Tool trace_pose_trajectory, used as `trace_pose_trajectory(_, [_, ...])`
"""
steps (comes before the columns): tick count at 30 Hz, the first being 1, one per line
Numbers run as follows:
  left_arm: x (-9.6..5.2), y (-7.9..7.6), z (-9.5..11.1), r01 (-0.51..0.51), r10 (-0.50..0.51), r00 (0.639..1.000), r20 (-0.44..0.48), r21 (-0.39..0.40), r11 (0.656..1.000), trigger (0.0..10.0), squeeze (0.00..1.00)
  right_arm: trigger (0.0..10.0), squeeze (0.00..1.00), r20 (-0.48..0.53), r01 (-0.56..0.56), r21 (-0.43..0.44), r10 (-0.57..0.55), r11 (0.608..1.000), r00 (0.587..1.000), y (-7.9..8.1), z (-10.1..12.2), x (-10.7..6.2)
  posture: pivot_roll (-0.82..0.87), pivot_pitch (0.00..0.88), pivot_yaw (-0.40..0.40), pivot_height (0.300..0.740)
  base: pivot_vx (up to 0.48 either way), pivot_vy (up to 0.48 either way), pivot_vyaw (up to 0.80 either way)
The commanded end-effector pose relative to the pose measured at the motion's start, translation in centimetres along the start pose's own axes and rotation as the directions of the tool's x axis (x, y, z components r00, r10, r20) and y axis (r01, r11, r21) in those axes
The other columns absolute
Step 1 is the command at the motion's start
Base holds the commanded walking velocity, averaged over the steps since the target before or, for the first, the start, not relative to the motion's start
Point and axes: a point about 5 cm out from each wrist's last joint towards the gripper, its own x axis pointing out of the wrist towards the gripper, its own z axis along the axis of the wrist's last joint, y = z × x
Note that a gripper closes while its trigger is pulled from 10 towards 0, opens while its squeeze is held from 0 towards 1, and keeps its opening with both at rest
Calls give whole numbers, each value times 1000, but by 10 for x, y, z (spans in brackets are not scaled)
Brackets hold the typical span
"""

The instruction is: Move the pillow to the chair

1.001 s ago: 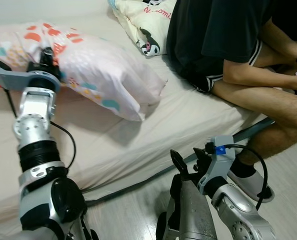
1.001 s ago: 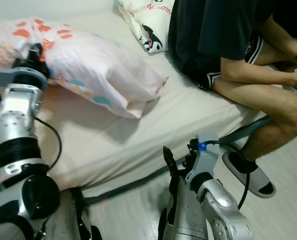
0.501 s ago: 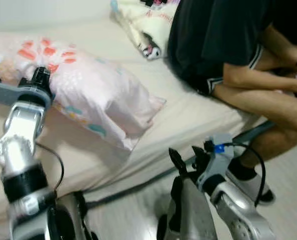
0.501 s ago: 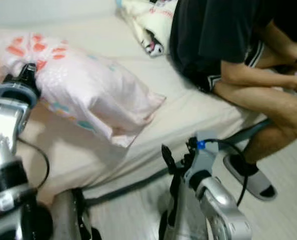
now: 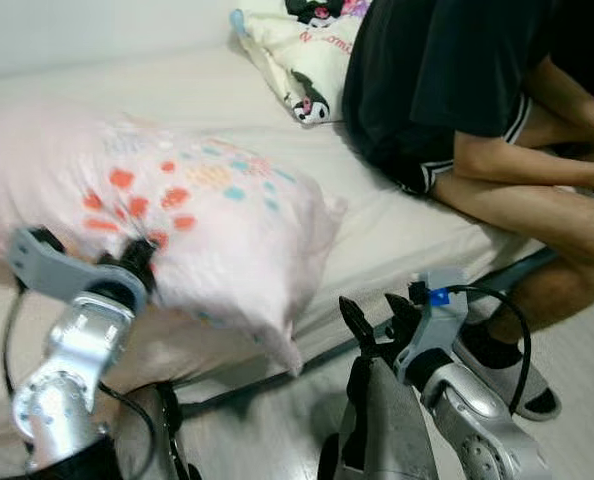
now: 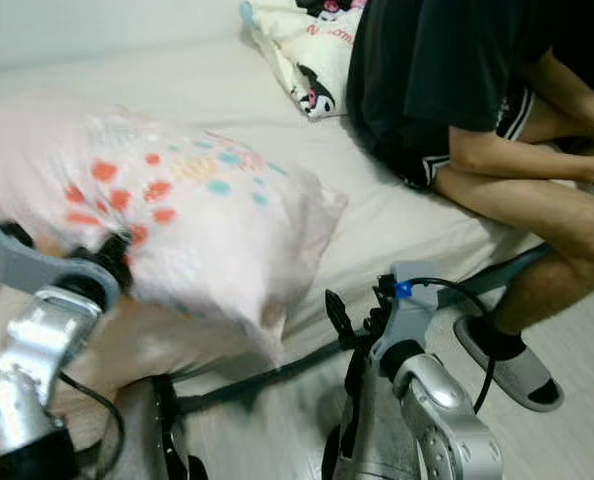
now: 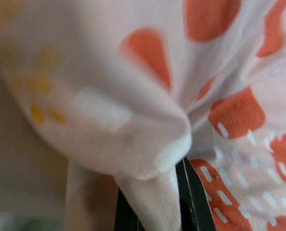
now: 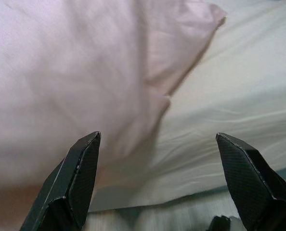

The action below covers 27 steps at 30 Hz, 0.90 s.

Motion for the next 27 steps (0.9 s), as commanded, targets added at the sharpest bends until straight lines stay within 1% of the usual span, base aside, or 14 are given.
trace_pose_trajectory(1, [-2, -2, -14, 4, -4, 998, -60, -6, 1000, 0, 0, 10000, 0, -22, 8, 13, -8, 1000, 1000, -2, -5, -1, -55, 224, 3, 355, 0, 0, 0])
trace_pose_trajectory(2, [1, 6, -22, -26, 26, 995, -93, -1, 1000, 10000, 537, 10000, 0, -22, 9, 14, -9, 1000, 1000, -2, -5, -1, -62, 226, 3, 355, 0, 0, 0])
trace_pose_trajectory(3, [3, 12, -27, -45, 45, 992, -114, 4, 999, 10000, 537, 10000, 0, -23, 10, 15, -10, 1000, 1000, -2, -5, -1, -62, 226, 3, 355, 0, 0, 0])
trace_pose_trajectory(4, [3, 12, -27, -45, 45, 992, -114, 4, 999, 10000, 537, 10000, 0, -23, 10, 15, -10, 1000, 1000, -2, -5, -1, -62, 226, 3, 355, 0, 0, 0])
trace_pose_trajectory(5, [6, 17, -31, -55, 56, 990, -130, 14, 998, 10000, 1000, 10000, 0, -24, 11, 15, -10, 1000, 1000, -2, -5, -1, -64, 227, 3, 355, 0, 0, 0])
trace_pose_trajectory(10, [17, 19, -30, -29, 27, 993, -119, -21, 999, 10000, 1000, 10000, 0, -25, 16, 13, -15, 1000, 1000, -2, -5, -2, -75, 230, 2, 355, 0, 0, 0])
trace_pose_trajectory(13, [22, 22, -30, -46, 44, 993, -111, -15, 999, 10000, 1000, 10000, 0, -27, 16, 12, -16, 1000, 1000, -2, -5, -2, -78, 232, 0, 355, 0, 0, 0])
trace_pose_trajectory(19, [24, 30, -38, -70, 65, 991, -117, -42, 997, 10000, 1000, 10000, 0, -30, 15, 8, -15, 1000, 999, -3, -5, -2, -83, 231, -6, 355, 0, 0, 0])
trace_pose_trajectory(20, [24, 30, -40, -53, 44, 993, -113, -79, 995, 10000, 1000, 10000, 0, -32, 14, 6, -13, 1000, 999, -3, -6, -2, -88, 229, -10, 355, 0, 0, 0])
trace_pose_trajectory(21, [24, 30, -40, -53, 44, 993, -113, -79, 995, 10000, 1000, 10000, 0, -32, 14, 6, -13, 1000, 999, -3, -6, -2, -88, 229, -10, 355, 0, 0, 0])
trace_pose_trajectory(22, [24, 26, -44, -7, -11, 994, -106, -166, 986, 10000, 1000, 10000, 0, -35, 13, 3, -12, 1000, 999, -3, -6, -3, -88, 226, -11, 355, 0, 0, 0])
trace_pose_trajectory(23, [25, 23, -46, 29, -51, 994, -98, -212, 977, 10000, 1000, 10000, 0, -35, 12, 3, -12, 1000, 999, -3, -6, -3, -88, 225, -12, 355, 0, 0, 0])
trace_pose_trajectory(24, [25, 20, -46, 52, -75, 993, -92, -236, 970, 10000, 1000, 10000, 0, -35, 12, 2, -12, 1000, 999, -3, -6, -3, -88, 225, -12, 355, 0, 0, 0])
trace_pose_trajectory(27, [25, 19, -47, 66, -90, 992, -87, -248, 967, 10000, 1000, 10000, 0, -35, 12, 2, -11, 1000, 999, -3, -6, -3, -88, 225, -12, 355, 0, 0, 0])
